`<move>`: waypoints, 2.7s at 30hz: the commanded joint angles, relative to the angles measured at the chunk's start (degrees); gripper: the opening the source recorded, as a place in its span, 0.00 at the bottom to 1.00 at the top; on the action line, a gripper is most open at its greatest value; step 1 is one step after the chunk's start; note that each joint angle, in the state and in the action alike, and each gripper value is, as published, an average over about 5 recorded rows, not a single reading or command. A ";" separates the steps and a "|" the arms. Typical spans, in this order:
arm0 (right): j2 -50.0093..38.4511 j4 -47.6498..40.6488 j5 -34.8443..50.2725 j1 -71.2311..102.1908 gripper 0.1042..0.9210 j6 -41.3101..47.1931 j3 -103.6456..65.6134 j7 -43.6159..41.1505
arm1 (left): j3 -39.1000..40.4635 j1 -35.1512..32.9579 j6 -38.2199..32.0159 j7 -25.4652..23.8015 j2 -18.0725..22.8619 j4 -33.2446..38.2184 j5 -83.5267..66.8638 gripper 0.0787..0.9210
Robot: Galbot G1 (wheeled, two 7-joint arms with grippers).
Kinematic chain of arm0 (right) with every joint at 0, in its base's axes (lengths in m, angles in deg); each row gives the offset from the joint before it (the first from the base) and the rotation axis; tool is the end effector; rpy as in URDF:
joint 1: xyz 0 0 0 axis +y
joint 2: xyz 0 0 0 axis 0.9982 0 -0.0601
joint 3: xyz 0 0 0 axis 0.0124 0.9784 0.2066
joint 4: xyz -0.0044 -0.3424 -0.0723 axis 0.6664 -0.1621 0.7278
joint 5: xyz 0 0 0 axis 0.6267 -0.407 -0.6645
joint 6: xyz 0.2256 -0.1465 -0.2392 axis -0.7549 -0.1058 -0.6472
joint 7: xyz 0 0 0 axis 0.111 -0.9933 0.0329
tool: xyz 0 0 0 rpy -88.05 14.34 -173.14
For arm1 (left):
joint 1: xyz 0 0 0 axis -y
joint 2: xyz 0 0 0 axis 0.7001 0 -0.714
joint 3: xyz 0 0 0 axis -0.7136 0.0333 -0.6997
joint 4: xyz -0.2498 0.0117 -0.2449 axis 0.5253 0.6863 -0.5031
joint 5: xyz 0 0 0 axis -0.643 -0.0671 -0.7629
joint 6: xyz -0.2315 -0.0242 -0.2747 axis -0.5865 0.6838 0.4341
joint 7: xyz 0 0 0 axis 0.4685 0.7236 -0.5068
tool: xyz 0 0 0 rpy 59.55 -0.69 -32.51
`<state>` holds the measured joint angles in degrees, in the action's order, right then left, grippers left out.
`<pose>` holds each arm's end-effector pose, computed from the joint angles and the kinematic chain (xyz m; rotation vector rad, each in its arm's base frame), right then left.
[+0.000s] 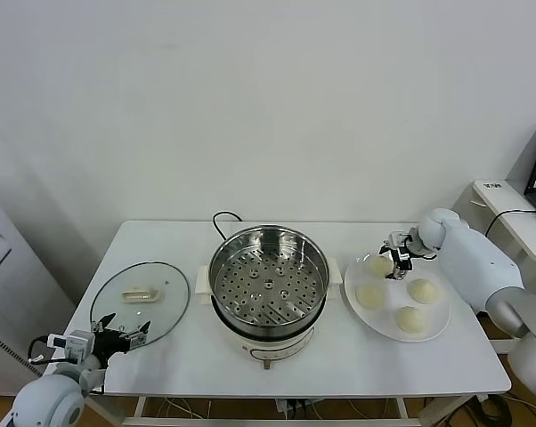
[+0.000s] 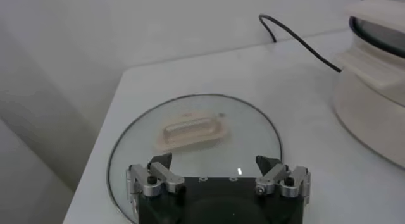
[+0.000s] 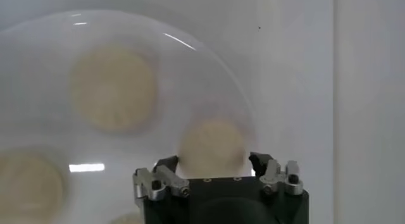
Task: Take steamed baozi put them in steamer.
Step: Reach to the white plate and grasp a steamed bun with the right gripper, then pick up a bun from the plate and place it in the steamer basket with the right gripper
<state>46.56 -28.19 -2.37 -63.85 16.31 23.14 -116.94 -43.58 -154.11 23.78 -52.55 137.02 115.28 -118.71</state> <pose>0.6048 -0.2110 -0.2451 1.1394 -1.5549 1.4728 0.2575 0.1455 -0.2991 -0.1437 -2.5584 -0.2572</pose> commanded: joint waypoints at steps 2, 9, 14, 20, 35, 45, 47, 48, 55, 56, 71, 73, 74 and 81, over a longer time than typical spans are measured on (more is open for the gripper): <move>1.24 -1.57 -0.96 0.19 0.46 0.05 -1.09 -0.10 | -0.11 -0.06 -0.08 -0.01 -0.03 0.23 0.44 0.88; 0.07 0.72 0.89 -0.24 0.37 0.73 0.78 -1.30 | -0.39 -0.18 -0.01 0.11 0.01 0.78 0.38 0.88; -3.68 8.07 7.73 -3.86 0.34 2.48 7.69 -1.91 | -0.95 -0.92 0.00 0.29 0.08 0.99 0.36 0.88; -8.97 21.44 18.90 -15.03 0.34 3.78 19.37 -2.55 | -1.09 -1.54 0.04 0.38 0.13 1.58 0.48 0.88; 3.16 29.26 26.87 -34.38 0.35 -18.27 31.05 -5.36 | -0.53 -1.85 0.17 0.40 -0.71 2.88 0.87 0.88; 9.15 32.28 16.34 -32.22 0.35 -32.34 30.83 -5.45 | -0.41 -2.04 0.14 0.49 -0.81 2.81 0.88 0.88; 9.44 33.04 13.14 -31.59 0.35 -34.58 30.69 -5.43 | -0.33 -2.03 0.17 0.52 -0.82 2.79 0.92 0.88; 9.57 33.37 11.38 -31.17 0.35 -35.75 30.56 -5.43 | -0.30 -1.99 0.19 0.53 -0.84 2.79 0.93 0.88; 10.23 35.07 -0.96 -27.22 0.35 -39.44 28.17 -5.43 | -0.33 -1.93 0.23 0.58 -0.93 2.92 0.99 0.88; 10.21 35.13 -2.43 -26.65 0.35 -39.44 27.79 -5.42 | -0.32 -1.95 0.23 0.58 -0.93 2.93 1.01 0.88; 11.80 34.68 -16.28 -17.12 0.35 -39.44 22.39 -3.70 | -0.41 -2.05 0.29 0.60 -0.97 3.22 1.05 0.88; 11.87 34.66 -16.84 -16.38 0.35 -39.44 22.09 -3.65 | -0.42 -2.10 0.31 0.60 -0.94 3.39 1.05 0.88; 11.91 34.63 -17.17 -16.04 0.35 -39.44 21.92 -3.62 | -0.43 -2.11 0.32 0.60 -0.92 3.47 1.05 0.88; 11.90 34.77 -18.59 -14.36 0.39 -39.44 21.22 -3.38 | -0.73 -2.58 0.33 0.61 -0.94 4.09 1.05 0.88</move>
<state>58.19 6.24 -17.95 -80.22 -20.37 44.97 -120.21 -44.32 -156.60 24.11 -51.94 136.12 119.29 -117.67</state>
